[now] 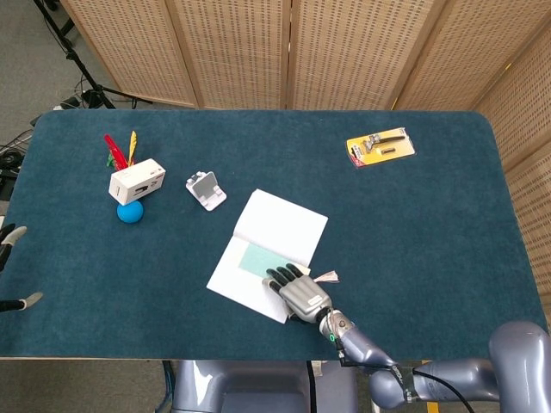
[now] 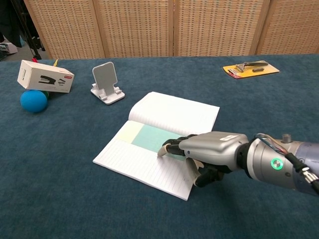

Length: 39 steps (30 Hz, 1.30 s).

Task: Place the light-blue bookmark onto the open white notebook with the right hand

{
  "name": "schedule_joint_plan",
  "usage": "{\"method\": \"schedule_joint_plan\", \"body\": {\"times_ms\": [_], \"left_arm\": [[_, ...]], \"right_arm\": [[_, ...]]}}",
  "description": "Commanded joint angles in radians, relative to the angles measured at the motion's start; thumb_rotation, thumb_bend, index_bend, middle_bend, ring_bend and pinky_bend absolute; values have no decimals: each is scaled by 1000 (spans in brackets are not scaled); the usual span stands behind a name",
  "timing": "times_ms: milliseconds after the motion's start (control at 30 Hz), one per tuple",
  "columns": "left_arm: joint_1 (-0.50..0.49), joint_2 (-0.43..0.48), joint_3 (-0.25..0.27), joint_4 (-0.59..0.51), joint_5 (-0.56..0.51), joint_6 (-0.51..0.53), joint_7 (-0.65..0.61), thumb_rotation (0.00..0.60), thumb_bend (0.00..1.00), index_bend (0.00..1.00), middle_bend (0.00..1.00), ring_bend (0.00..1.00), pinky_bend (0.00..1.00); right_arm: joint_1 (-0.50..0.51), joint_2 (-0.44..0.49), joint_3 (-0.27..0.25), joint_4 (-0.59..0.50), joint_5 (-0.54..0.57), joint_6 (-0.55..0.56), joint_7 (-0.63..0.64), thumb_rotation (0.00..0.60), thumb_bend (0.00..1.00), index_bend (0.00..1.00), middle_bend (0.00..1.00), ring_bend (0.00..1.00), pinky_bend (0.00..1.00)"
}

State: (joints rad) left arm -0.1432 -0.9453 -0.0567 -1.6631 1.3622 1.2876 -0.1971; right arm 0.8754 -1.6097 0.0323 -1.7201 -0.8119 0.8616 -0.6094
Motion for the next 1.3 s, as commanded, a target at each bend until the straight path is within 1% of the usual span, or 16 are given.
{"method": "schedule_joint_plan", "body": {"times_ms": [33, 433, 700, 1100, 1233, 1300], "left_arm": [[0, -1, 0, 0, 0, 1, 3, 600, 0, 0, 0, 0, 0], [-1, -2, 2, -3, 1, 0, 9, 600, 0, 0, 0, 0, 0], [1, -1, 3, 0, 2, 2, 1, 600, 0, 0, 0, 0, 0], [2, 0, 1, 2, 1, 3, -3, 600, 0, 0, 0, 0, 0], [2, -1, 2, 2, 1, 4, -2, 600, 0, 0, 0, 0, 0], [2, -1, 1, 2, 0, 3, -3, 600, 0, 0, 0, 0, 0]], "right_arm": [[4, 5, -3, -4, 5, 4, 1, 600, 1000, 29, 0, 0, 0], [11, 9, -11, -10, -1, 2, 25, 600, 1000, 29, 0, 0, 0], [21, 0, -3, -9, 0, 18, 26, 600, 1000, 29, 0, 0, 0], [21, 18, 4, -48, -22, 32, 52, 600, 1000, 29, 0, 0, 0], [17, 30, 21, -73, -66, 55, 68, 600, 1000, 29, 0, 0, 0], [13, 46, 40, -96, -85, 66, 90, 600, 1000, 29, 0, 0, 0]]}}
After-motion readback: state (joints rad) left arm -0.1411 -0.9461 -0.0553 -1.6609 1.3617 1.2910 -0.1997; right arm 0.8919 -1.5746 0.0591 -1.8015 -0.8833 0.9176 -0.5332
